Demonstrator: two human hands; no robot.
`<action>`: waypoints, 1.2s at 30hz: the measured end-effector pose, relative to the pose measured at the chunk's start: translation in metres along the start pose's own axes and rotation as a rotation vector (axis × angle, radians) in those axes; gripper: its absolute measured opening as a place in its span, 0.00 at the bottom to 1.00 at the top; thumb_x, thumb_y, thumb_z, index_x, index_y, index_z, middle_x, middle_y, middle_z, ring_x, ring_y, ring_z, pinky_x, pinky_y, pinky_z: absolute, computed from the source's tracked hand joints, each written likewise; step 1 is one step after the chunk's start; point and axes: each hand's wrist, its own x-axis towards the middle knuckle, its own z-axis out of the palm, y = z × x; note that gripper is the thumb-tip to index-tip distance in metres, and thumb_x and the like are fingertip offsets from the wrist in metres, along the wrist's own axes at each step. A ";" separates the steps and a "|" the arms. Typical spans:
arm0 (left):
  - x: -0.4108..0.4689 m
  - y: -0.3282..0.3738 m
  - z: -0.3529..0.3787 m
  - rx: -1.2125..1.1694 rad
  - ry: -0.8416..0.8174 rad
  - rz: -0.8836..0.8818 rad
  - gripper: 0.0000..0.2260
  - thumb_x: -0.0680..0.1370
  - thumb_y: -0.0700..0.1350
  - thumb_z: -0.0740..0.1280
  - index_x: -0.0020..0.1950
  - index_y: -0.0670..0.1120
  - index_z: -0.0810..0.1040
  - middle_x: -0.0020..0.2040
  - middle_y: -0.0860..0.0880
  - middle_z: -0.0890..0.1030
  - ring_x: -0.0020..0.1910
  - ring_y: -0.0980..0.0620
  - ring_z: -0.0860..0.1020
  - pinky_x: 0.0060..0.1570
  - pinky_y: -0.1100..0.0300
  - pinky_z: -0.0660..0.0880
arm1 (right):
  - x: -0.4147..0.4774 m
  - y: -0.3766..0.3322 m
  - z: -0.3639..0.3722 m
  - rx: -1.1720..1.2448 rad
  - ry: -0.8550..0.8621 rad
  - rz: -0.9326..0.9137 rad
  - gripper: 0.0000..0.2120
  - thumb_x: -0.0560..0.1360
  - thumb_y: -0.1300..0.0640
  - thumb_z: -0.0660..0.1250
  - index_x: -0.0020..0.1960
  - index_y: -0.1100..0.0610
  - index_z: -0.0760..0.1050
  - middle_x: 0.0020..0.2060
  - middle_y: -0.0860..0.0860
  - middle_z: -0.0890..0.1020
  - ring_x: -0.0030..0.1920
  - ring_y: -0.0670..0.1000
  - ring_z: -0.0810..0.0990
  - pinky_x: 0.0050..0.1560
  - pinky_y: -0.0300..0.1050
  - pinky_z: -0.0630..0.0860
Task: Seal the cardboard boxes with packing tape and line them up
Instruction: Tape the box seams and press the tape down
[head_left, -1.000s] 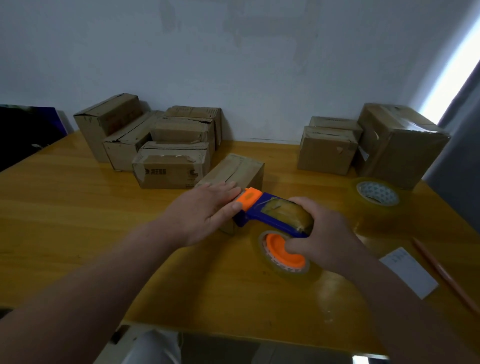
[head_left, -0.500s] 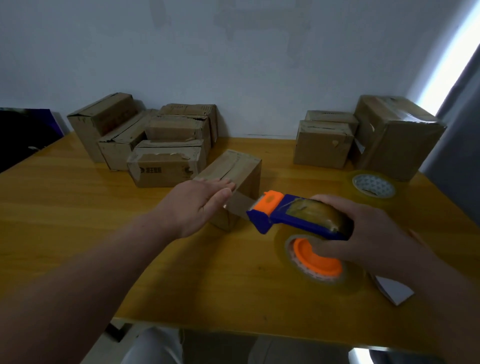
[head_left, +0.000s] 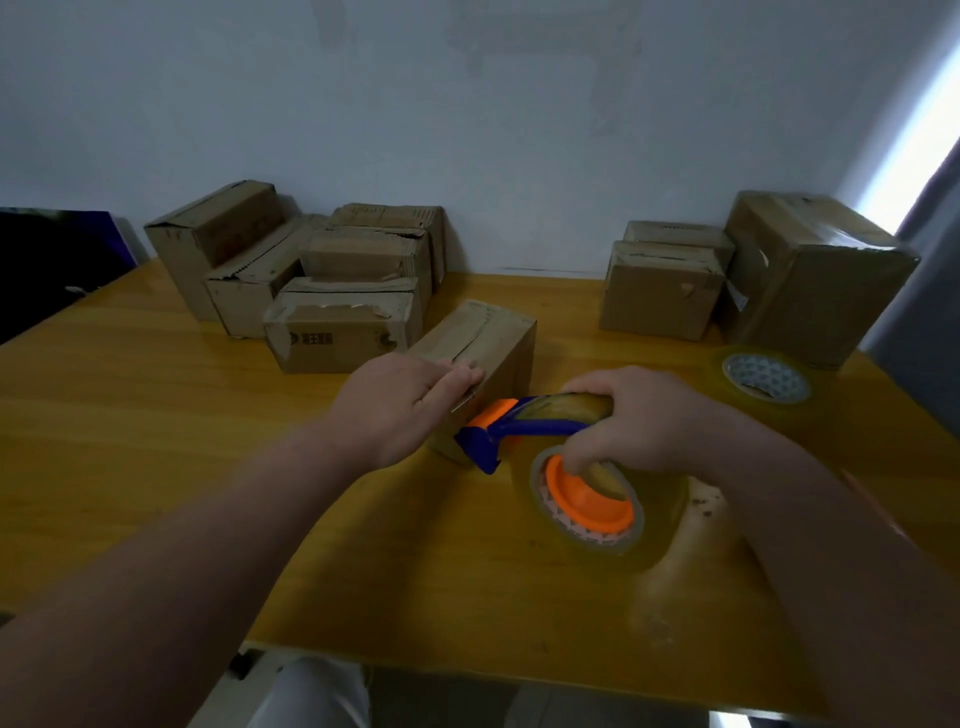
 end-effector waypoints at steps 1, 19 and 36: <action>0.000 0.000 0.000 -0.004 -0.002 -0.001 0.28 0.79 0.61 0.47 0.57 0.48 0.82 0.40 0.47 0.83 0.38 0.52 0.78 0.41 0.51 0.74 | 0.001 -0.001 -0.003 0.028 -0.022 0.015 0.31 0.65 0.48 0.75 0.66 0.46 0.72 0.51 0.47 0.75 0.52 0.49 0.74 0.43 0.42 0.71; -0.002 0.001 -0.012 0.088 -0.209 0.038 0.22 0.79 0.47 0.60 0.74 0.56 0.65 0.73 0.57 0.67 0.69 0.61 0.64 0.65 0.63 0.59 | -0.011 0.000 -0.018 0.114 -0.174 0.229 0.19 0.67 0.51 0.75 0.55 0.56 0.80 0.51 0.53 0.80 0.49 0.52 0.79 0.46 0.45 0.79; 0.001 -0.004 -0.005 0.263 -0.143 0.097 0.29 0.77 0.40 0.65 0.74 0.59 0.61 0.73 0.59 0.65 0.71 0.54 0.66 0.69 0.54 0.64 | 0.015 0.041 0.041 -0.301 0.500 0.190 0.31 0.78 0.51 0.64 0.77 0.50 0.55 0.63 0.54 0.72 0.63 0.56 0.71 0.61 0.51 0.71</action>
